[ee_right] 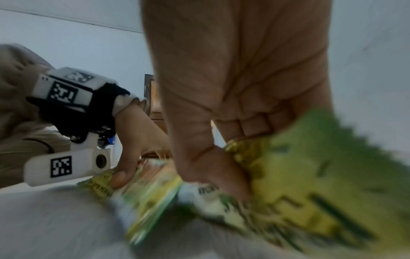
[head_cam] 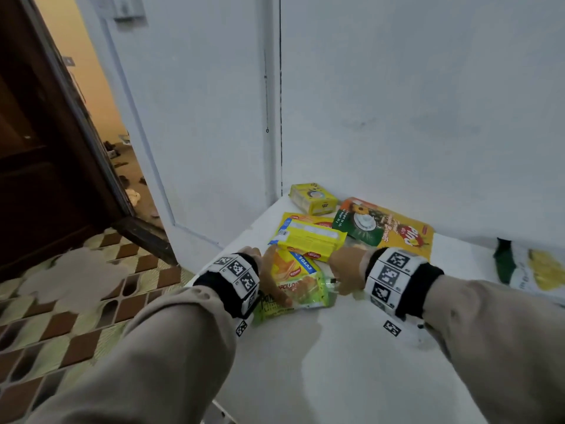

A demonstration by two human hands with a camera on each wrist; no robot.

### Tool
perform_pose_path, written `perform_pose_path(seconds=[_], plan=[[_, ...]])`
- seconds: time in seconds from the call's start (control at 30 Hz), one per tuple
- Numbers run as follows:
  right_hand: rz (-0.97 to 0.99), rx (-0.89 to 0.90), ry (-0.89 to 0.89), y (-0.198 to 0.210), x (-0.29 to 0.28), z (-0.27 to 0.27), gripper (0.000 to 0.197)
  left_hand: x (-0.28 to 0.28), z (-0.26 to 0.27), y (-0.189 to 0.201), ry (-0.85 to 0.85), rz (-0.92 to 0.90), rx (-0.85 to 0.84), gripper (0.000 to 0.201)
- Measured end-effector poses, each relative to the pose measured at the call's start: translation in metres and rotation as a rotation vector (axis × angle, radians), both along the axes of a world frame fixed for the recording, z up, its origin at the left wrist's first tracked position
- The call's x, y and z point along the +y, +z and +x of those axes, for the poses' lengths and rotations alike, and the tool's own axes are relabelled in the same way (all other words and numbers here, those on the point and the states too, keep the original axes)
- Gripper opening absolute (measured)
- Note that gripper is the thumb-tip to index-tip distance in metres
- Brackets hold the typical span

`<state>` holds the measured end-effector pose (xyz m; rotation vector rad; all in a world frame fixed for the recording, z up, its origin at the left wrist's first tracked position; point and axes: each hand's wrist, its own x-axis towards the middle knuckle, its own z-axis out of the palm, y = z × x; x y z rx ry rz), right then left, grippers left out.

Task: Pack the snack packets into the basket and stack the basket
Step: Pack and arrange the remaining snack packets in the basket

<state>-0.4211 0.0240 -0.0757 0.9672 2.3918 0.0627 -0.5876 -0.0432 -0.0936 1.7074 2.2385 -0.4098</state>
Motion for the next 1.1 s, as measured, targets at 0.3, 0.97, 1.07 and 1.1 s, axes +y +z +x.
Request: perform_pose_path(seconds=[0.3,0.97,1.07,1.1], plan=[[0.080,0.041,-0.209,0.058,0.036,-0.014,0.024,0.014,-0.044,-0.004,-0.145,-0.055,0.015,0.098],[-0.143,0.400,-0.334,-0.024,0.086,-0.064,0.125,0.066,-0.079,0.002,-0.221,-0.199,-0.448,0.045],[-0.304,0.528,-0.421,-0.015,0.089,-0.056,0.111,0.083,-0.087,0.012,-0.244,-0.179,-0.441,0.039],[-0.348,0.572,-0.437,-0.010,0.090,-0.053,0.108,0.091,-0.089,0.015,-0.244,-0.172,-0.441,0.037]])
